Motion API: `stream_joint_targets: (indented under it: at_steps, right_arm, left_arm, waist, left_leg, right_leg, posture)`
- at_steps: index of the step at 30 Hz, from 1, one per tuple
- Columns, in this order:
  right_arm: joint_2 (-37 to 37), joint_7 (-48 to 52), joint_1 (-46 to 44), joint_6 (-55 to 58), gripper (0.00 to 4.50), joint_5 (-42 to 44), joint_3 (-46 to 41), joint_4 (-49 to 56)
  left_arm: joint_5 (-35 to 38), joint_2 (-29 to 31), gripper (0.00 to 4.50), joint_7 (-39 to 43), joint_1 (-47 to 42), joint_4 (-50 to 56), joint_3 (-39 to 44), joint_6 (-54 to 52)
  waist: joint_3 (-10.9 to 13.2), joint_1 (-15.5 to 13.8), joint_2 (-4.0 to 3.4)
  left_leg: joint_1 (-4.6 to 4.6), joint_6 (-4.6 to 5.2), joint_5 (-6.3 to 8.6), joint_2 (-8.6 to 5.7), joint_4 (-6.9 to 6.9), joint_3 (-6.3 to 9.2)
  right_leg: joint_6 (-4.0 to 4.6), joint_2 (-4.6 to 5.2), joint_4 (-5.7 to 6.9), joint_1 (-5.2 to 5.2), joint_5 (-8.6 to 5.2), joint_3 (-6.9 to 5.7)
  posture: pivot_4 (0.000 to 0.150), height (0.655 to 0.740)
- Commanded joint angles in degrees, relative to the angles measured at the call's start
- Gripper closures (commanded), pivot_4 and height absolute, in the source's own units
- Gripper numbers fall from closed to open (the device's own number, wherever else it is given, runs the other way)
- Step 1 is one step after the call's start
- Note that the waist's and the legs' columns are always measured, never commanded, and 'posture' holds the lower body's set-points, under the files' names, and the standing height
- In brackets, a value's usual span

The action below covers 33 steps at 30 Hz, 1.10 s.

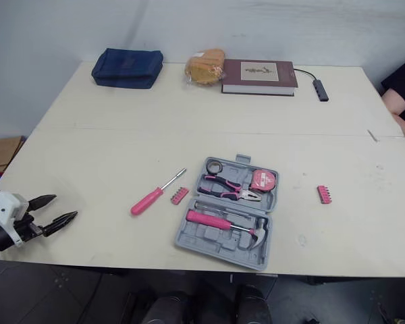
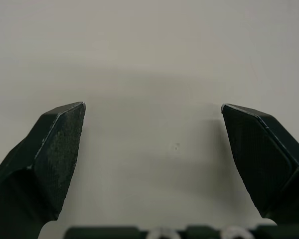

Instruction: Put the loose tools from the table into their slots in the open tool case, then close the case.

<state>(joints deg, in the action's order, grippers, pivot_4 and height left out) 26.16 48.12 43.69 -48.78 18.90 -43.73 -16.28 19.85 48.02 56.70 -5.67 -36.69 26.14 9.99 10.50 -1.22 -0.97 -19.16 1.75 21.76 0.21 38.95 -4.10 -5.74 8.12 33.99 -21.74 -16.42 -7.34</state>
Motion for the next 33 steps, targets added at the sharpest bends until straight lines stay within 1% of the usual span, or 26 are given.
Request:
stream_joint_targets:
  at_steps: [1,5,8,10,13,16,19,25,28,29,31,32,33]
  right_arm:
    - [1.33,-1.86,-1.04,-0.98,0.0,1.1,-0.55,-1.6]
    - [1.78,-1.1,-1.73,0.71,0.0,4.16,1.55,0.94]
    - [2.12,0.18,-2.46,6.61,0.0,9.98,5.68,11.01]
    - [2.96,0.83,-2.62,9.86,0.0,11.35,8.26,17.19]
    - [4.89,1.18,-3.76,14.55,0.0,11.87,12.16,25.64]
    - [7.67,0.97,-6.97,19.51,0.0,10.41,16.58,33.26]
    - [8.7,0.67,-8.64,22.81,0.0,9.47,18.4,36.78]
    - [9.5,1.03,-11.07,26.81,0.0,8.69,19.48,39.75]
    - [10.33,1.19,-13.08,29.57,0.0,9.11,20.3,42.03]
    - [10.55,1.0,-13.64,30.51,0.0,9.22,20.48,42.72]
    - [10.61,0.73,-14.22,31.9,0.0,9.31,20.57,43.62]
    - [10.57,0.76,-14.38,32.4,0.0,9.25,20.55,43.94]
    - [10.51,0.87,-14.44,32.81,0.0,9.21,20.5,44.17]
  left_arm:
    - [0.62,0.49,0.1,-1.53,1.59,2.65,2.27,1.95]
    - [1.56,-1.01,0.1,-1.93,1.16,7.04,1.26,0.54]
    - [2.2,-3.14,0.1,-1.62,2.23,14.17,-0.72,-1.03]
    - [2.56,-4.18,0.1,-1.35,3.09,19.62,-2.06,-2.31]
    - [4.7,-5.95,0.1,-0.93,4.72,30.57,-5.01,-6.33]
    - [6.64,-9.25,0.1,-4.46,4.85,44.06,-9.97,-11.9]
    - [6.34,-11.12,0.1,-7.98,5.29,51.95,-13.63,-17.49]
    - [4.35,-12.76,0.1,-16.27,4.65,59.07,-18.34,-28.95]
    - [2.09,-15.22,0.1,-22.33,4.35,60.59,-21.25,-34.44]
    - [1.88,-15.68,0.49,-22.76,4.26,60.55,-22.44,-35.79]
    - [0.72,-15.99,0.84,-22.4,4.26,60.22,-24.38,-35.59]
    - [0.07,-16.15,1.34,-22.51,4.29,60.03,-25.19,-35.46]
    - [-0.44,-16.35,1.68,-22.77,4.3,59.9,-25.81,-35.51]
  waist:
    - [0.02,0.05,-0.04]
    - [0.07,0.01,-0.13]
    - [0.1,0.05,-0.19]
    - [0.1,0.1,-0.19]
    - [0.11,0.4,-0.18]
    - [0.12,0.29,-0.19]
    - [0.13,-0.19,-0.18]
    - [0.18,-0.29,-0.11]
    - [0.22,-0.13,-0.03]
    - [0.24,-0.15,0.0]
    - [0.26,-0.26,0.03]
    - [0.26,-0.26,0.03]
    - [0.26,-0.27,0.03]
  left_leg:
    - [0.02,0.01,0.01,0.01,-0.01,0.0]
    - [-0.04,-0.16,-0.09,0.03,-0.04,-0.01]
    - [-0.05,-0.17,-0.09,0.02,-0.04,-0.05]
    - [-0.04,-0.16,-0.09,0.01,-0.02,-0.09]
    - [-0.05,-0.17,-0.09,0.03,-0.03,-0.14]
    - [-0.07,-0.17,-0.09,0.02,-0.03,-0.15]
    - [-0.09,-0.16,-0.09,0.0,0.02,-0.16]
    - [-0.11,0.15,-0.26,0.04,0.04,-0.17]
    - [-0.06,0.18,-0.27,0.04,0.07,-0.2]
    - [-0.04,0.18,-0.29,0.05,0.08,-0.21]
    - [-0.05,0.15,-0.3,0.09,0.09,-0.2]
    - [-0.05,0.14,-0.3,0.11,0.09,-0.2]
    - [-0.06,0.13,-0.3,0.11,0.09,-0.2]
  right_leg:
    - [0.01,-0.01,0.03,0.0,0.0,0.01]
    - [0.07,-0.01,0.11,-0.15,-0.04,0.02]
    - [0.06,0.0,0.11,-0.16,-0.03,0.06]
    - [0.04,0.0,0.12,-0.15,-0.02,0.1]
    - [0.04,-0.03,0.13,-0.19,-0.02,0.15]
    - [0.03,-0.03,0.11,-0.2,-0.02,0.15]
    - [0.0,-0.05,0.1,-0.18,0.0,0.15]
    - [-0.01,-0.27,0.06,-0.14,0.0,0.12]
    - [-0.06,-0.27,0.05,-0.09,0.03,0.21]
    - [-0.08,-0.29,0.06,-0.08,0.05,0.24]
    - [-0.08,-0.33,0.08,-0.09,0.04,0.23]
    - [-0.07,-0.35,0.08,-0.1,0.04,0.23]
    - [-0.07,-0.36,0.07,-0.12,0.04,0.24]
  posture:
    - [0.15,0.74]
    - [0.15,0.74]
    - [0.15,0.74]
    - [0.15,0.74]
    - [0.15,0.74]
    - [0.15,0.74]
    - [0.15,0.74]
    - [0.15,0.74]
    - [0.15,0.74]
    - [0.15,0.74]
    - [0.15,0.74]
    - [0.15,0.74]
    - [0.15,0.74]
